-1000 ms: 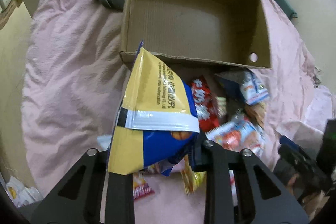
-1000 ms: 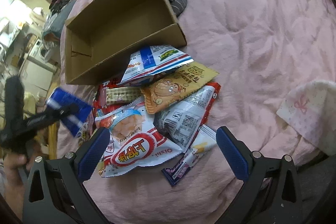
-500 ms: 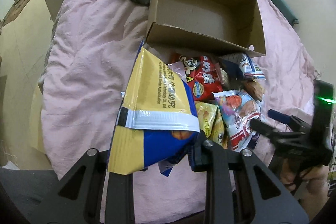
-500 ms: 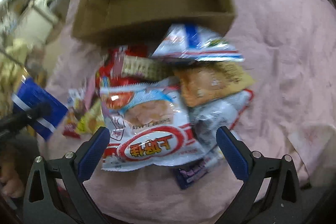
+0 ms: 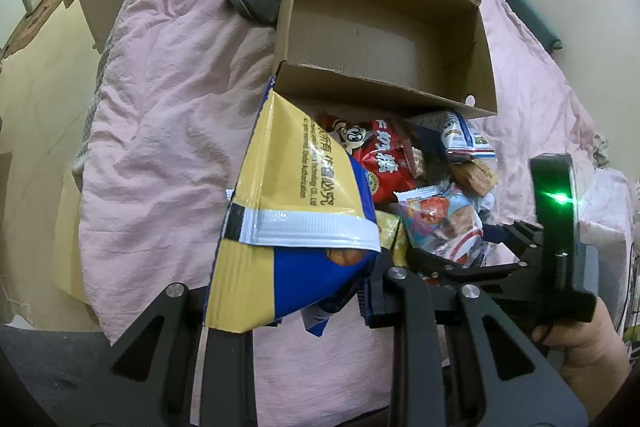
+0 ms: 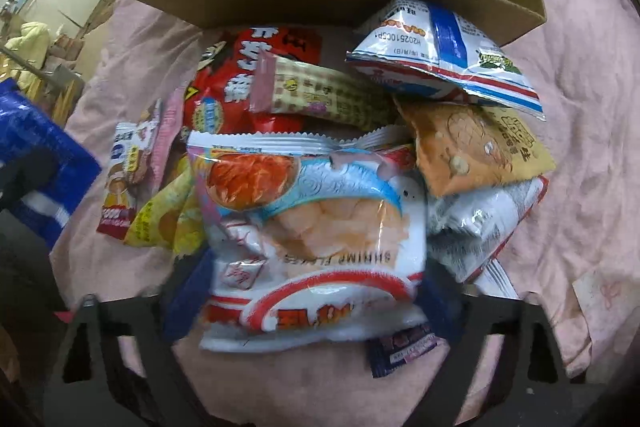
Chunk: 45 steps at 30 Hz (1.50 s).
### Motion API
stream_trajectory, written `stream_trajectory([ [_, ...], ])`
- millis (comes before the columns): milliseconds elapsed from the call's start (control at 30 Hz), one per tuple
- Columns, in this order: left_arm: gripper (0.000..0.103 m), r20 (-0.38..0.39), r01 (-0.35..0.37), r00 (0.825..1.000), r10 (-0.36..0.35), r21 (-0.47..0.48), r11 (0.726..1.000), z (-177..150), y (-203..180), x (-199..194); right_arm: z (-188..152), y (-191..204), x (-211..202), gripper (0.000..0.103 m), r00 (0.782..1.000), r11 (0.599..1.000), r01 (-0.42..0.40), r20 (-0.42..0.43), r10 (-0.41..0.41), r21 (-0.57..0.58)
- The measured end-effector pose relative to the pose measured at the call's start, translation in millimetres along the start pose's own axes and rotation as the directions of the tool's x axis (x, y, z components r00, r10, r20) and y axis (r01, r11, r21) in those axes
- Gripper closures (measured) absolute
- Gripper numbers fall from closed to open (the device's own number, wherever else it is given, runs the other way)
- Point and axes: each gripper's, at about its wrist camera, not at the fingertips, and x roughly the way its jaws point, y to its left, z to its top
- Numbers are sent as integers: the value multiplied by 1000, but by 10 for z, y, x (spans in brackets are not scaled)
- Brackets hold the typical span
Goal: Organize snacks
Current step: 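Grasp the blue-and-yellow bag with the left gripper while the right gripper grasps the shrimp-flake bag, then carry both bags into the cardboard box and open both grippers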
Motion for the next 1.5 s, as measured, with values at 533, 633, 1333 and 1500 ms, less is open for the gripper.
stream_trajectory([
  [533,80,30,-46,999,45,15,999,3,-38,-2,-307,-115,-954,44,920,947,-321,242,308,17],
  [633,80,28,-40,999,39,24,999,93,-84,-52,-251,-133,-1265,44,883,949,-315,362,298,-12],
  [1333,80,134,-131,984,116,111,985,1342,-485,116,972,-783,-1151,44,873,971,-216,465,144,103],
  [1500,80,156,-152,979,129,143,978,1508,-544,346,1111,-896,-938,44,878,970,-210,461,130,126],
])
